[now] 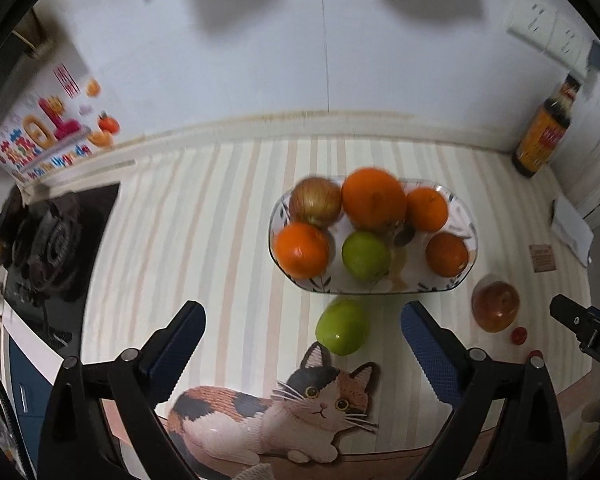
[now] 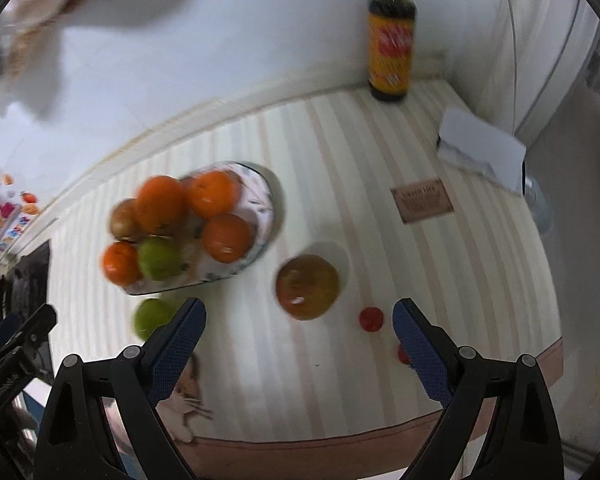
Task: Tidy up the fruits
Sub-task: 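Grasp the green apple with the left gripper while the right grasps the red apple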
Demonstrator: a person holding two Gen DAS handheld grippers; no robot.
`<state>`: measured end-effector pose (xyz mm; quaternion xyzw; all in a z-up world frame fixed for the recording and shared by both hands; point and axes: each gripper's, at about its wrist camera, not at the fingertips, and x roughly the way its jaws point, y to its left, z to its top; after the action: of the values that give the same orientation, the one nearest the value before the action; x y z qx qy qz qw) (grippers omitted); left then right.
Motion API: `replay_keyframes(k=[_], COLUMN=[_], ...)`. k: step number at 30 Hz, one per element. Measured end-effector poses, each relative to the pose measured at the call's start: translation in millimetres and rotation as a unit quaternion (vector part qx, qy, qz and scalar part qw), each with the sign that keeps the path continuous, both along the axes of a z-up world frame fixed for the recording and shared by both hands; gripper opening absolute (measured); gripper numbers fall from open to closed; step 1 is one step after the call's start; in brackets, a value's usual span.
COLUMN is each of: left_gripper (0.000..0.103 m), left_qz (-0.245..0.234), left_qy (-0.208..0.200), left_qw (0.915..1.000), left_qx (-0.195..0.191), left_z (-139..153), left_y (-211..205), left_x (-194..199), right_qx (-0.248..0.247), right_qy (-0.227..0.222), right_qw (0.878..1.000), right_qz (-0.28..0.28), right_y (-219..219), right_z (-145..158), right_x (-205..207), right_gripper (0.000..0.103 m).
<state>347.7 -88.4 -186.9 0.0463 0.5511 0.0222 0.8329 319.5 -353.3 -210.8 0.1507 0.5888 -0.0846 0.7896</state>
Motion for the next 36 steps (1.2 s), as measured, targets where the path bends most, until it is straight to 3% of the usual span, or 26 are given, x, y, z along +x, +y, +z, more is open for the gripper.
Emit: replay_keyframes(k=[6, 14, 15, 17, 20, 25, 27, 28, 29, 36], left_gripper=[0.1, 0.1, 0.1, 0.1, 0.1, 0.1, 0.087, 0.066, 0.057, 0.057], left_qz=[0.017, 0.032, 0.027, 0.018, 0.008, -0.001, -0.002, -0.003, -0.006, -0.007], left_qy=[0.065, 0.123, 0.129, 0.145, 0.163, 0.179, 0.175, 0.172, 0.173, 0.177], left_qw=[0.9976, 0.9916, 0.991, 0.9891, 0.9864, 0.9834, 0.9833, 0.9835, 0.983, 0.9817], left_qx=[-0.019, -0.028, -0.024, -0.017, -0.017, -0.031, -0.052, -0.056, -0.061, -0.07], left_z=[-42.4, -87.0, -92.7, -105.2, -121.4, -142.1, -146.4, -147.2, -148.4, -146.1], left_y=[4.4, 10.2, 8.6, 3.3, -4.6, -12.9, -13.1, -13.4, -13.9, -6.9], left_x=[18.1, 28.0, 29.1, 31.6, 34.5, 41.5, 42.4, 41.9, 41.2, 12.3], right_qx=[0.033, 0.032, 0.027, 0.025, 0.02, 0.055, 0.073, 0.079, 0.086, 0.097], right_qy=[0.049, 0.092, 0.097, 0.099, 0.093, 0.095, 0.095, 0.096, 0.096, 0.108], right_qw=[0.998, 0.995, 0.994, 0.994, 0.994, 0.989, 0.986, 0.985, 0.983, 0.976], right_qz=[-0.013, 0.024, 0.031, 0.04, 0.058, 0.097, 0.116, 0.121, 0.128, 0.16], right_y=[-21.6, -5.9, -2.5, 2.2, 10.3, 36.8, 51.3, 56.7, 64.3, 94.2], right_z=[-61.4, -120.8, -126.6, -134.4, -136.8, -134.6, -133.0, -132.9, -133.0, -144.2], right_x=[16.6, 46.4, 48.3, 50.2, 49.8, 35.6, 27.7, 23.9, 20.0, 8.4], right_gripper=[0.097, 0.096, 0.09, 0.07, 0.07, 0.07, 0.07, 0.07, 0.07, 0.07])
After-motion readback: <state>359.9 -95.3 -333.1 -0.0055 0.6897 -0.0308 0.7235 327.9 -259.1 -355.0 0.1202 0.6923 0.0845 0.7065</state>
